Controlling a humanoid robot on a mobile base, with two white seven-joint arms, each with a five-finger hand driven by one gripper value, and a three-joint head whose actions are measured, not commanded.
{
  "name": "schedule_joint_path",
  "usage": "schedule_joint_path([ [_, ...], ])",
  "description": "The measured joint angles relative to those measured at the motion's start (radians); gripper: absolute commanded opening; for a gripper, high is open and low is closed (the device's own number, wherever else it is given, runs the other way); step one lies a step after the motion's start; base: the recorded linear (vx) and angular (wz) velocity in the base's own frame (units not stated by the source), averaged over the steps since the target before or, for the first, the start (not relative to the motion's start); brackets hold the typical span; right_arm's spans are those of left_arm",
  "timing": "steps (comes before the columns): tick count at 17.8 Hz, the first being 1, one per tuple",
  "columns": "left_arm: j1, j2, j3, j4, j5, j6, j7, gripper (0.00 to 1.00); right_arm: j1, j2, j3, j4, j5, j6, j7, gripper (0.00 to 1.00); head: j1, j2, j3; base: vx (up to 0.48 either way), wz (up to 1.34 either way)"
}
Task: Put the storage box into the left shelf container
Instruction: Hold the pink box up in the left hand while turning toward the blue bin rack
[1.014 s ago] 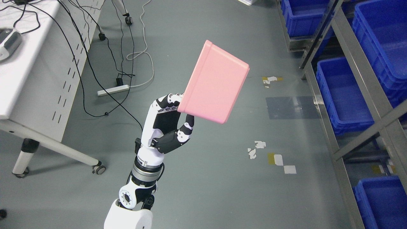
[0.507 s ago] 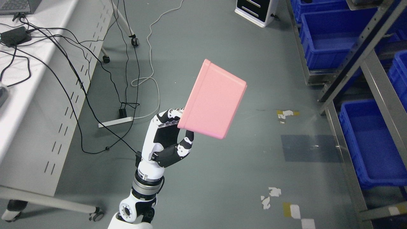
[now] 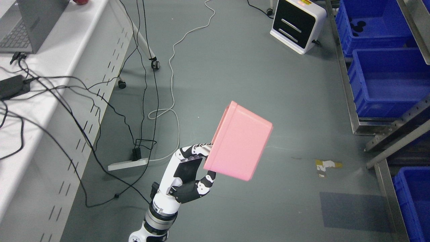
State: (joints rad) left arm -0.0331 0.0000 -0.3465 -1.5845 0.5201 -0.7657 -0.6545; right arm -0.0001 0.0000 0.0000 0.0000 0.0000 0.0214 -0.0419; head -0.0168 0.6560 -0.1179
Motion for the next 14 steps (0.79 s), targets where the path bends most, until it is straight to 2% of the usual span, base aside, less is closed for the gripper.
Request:
schedule_joint_path([
  [5,0.022,0.000,-0.016,0.000,0.000,-0.002,-0.003,0.03,0.000,0.000,0.000,0.000,0.000,0.000,0.004,1.00,0.0000,0.000,0.000,0.543,-0.55],
  [11,0.047,0.000,-0.047,0.002,0.000,0.001,-0.008,0.03,0.000,0.000,0.000,0.000,0.000,0.001,0.000,1.00,0.0000,0.000,0.000,0.414,-1.28],
  [14,0.091,0.000,-0.064,0.009,-0.001,0.002,-0.031,0.03,0.000,0.000,0.000,0.000,0.000,0.000,-0.001,1.00,0.0000,0.000,0.000,0.271,-1.37],
])
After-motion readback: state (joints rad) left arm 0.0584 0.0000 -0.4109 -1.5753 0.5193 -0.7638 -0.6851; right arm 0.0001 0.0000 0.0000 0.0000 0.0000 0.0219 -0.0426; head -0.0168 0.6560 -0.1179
